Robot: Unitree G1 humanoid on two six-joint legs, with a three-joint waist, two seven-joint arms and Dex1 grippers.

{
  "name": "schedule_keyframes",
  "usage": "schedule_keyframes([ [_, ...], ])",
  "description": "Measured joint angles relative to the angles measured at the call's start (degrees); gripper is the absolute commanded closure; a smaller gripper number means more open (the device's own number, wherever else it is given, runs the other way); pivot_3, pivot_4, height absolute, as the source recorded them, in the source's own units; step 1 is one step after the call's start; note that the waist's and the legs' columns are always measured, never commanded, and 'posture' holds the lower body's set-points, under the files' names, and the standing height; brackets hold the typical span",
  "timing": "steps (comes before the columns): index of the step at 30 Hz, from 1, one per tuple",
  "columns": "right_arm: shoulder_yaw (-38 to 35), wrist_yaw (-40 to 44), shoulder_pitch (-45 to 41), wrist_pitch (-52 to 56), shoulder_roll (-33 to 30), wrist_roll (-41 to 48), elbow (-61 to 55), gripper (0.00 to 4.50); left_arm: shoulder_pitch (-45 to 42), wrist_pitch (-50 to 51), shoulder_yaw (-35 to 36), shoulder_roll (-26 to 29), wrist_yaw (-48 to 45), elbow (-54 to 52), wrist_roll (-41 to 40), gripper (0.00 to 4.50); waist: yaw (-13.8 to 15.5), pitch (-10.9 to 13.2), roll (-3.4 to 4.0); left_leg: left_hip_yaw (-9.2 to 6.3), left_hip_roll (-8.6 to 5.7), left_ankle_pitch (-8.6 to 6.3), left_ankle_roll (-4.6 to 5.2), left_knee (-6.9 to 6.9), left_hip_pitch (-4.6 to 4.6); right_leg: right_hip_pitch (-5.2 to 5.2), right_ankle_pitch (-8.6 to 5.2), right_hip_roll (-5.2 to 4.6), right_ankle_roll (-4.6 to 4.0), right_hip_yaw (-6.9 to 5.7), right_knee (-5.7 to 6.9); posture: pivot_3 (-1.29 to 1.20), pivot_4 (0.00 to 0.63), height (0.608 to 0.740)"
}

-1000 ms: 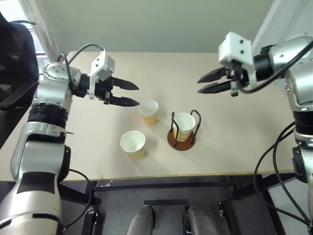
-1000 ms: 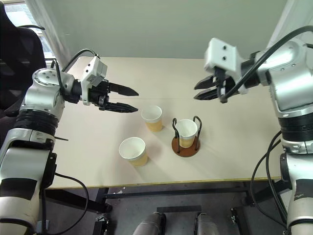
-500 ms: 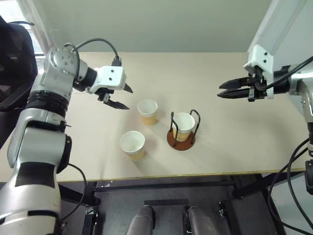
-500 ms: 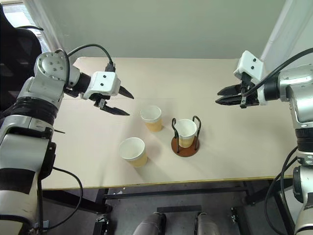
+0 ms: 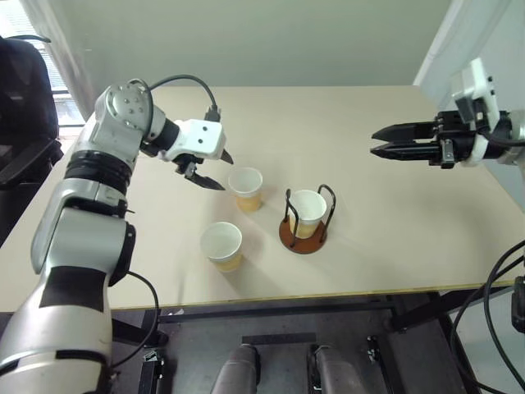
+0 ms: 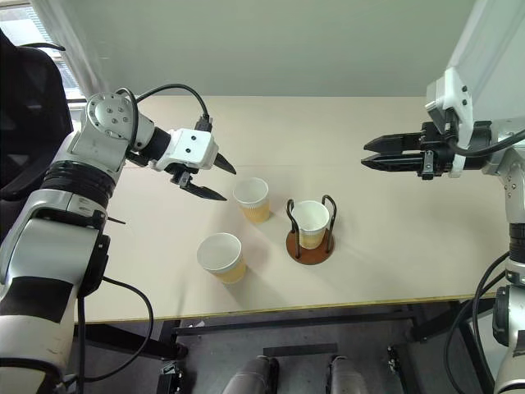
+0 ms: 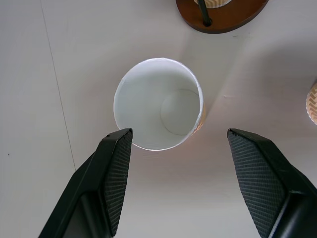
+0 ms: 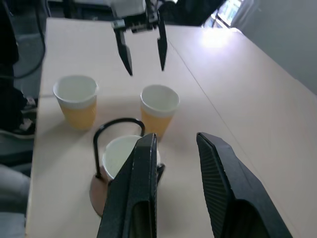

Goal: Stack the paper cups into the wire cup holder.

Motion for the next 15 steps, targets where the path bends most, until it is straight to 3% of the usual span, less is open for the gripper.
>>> schedule_keyframes([
  [15, 0.2, 1.7, 1.8, -2.2, -1.4, -0.1, 1.4, 3.32, 0.0, -3.9, -4.6, 0.3, 0.2, 0.0, 3.7, 1.21, 0.0, 0.0, 0.01, -0.11, 0.0, -0.04, 0.06, 0.48, 0.0, 0.17, 0.14, -0.11, 0.08, 0.06, 0.09, 0.0, 0.15, 0.74],
])
